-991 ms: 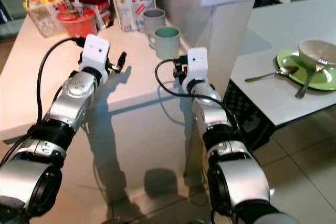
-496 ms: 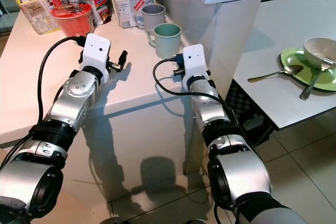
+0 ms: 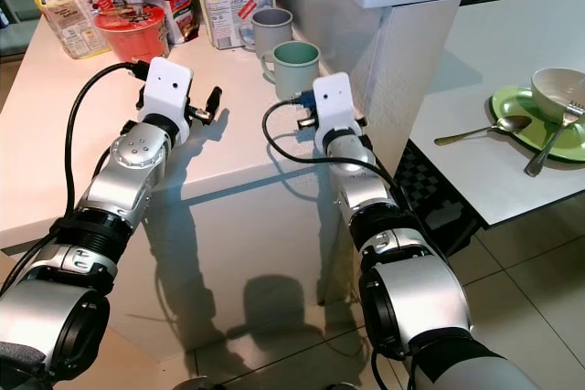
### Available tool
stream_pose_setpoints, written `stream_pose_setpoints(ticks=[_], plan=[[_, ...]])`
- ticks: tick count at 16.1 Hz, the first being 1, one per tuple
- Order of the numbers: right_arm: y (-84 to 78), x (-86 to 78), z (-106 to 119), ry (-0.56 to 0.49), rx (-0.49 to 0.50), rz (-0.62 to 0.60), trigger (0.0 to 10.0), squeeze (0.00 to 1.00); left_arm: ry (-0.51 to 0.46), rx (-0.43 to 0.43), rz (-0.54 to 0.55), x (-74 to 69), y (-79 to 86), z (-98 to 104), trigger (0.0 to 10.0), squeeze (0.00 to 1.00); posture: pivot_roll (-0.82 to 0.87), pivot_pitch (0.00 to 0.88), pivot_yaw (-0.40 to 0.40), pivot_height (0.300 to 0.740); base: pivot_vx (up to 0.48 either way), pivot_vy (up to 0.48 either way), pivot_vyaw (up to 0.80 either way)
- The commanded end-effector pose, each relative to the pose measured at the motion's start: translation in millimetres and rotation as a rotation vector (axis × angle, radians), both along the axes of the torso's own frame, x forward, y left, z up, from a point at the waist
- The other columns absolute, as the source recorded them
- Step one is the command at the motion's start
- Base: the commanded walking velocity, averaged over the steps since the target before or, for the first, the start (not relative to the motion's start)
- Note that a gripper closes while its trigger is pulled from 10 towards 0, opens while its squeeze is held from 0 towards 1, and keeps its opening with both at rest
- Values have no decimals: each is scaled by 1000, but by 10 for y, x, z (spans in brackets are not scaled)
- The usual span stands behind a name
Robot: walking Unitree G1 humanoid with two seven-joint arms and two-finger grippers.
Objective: Setting the table
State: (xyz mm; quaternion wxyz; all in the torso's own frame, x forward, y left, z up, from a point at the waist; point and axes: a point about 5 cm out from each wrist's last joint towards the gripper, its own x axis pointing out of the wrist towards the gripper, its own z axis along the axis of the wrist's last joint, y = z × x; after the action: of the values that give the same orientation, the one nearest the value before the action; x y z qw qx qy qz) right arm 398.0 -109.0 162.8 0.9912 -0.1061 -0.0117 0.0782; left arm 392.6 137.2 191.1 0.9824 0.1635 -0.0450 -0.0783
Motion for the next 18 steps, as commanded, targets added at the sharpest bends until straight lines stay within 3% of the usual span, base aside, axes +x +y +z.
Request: stream_pose_setpoints(ticks=[1, 10, 12, 18], plan=[[40, 25, 77, -20, -14, 5, 10000, 1000, 0, 15, 12, -14, 16, -10, 10000, 0, 33, 0, 16, 740, 0, 0, 0], [102, 53, 246, -95, -4, 17, 10000, 1000, 2, 21, 7, -22, -19, -27, 10000, 0, 28, 0, 16, 740, 0, 0, 0], [132, 64, 328, -136, 4, 25, 10000, 0, 3, 18, 2, -28, -38, -30, 10000, 0, 34, 0, 12, 740, 0, 0, 0], [136, 190, 551, -68, -31, 8, 10000, 0, -17, -5, -19, -158, -111, -20, 10000, 0, 146, 0, -42, 740, 0, 0, 0]])
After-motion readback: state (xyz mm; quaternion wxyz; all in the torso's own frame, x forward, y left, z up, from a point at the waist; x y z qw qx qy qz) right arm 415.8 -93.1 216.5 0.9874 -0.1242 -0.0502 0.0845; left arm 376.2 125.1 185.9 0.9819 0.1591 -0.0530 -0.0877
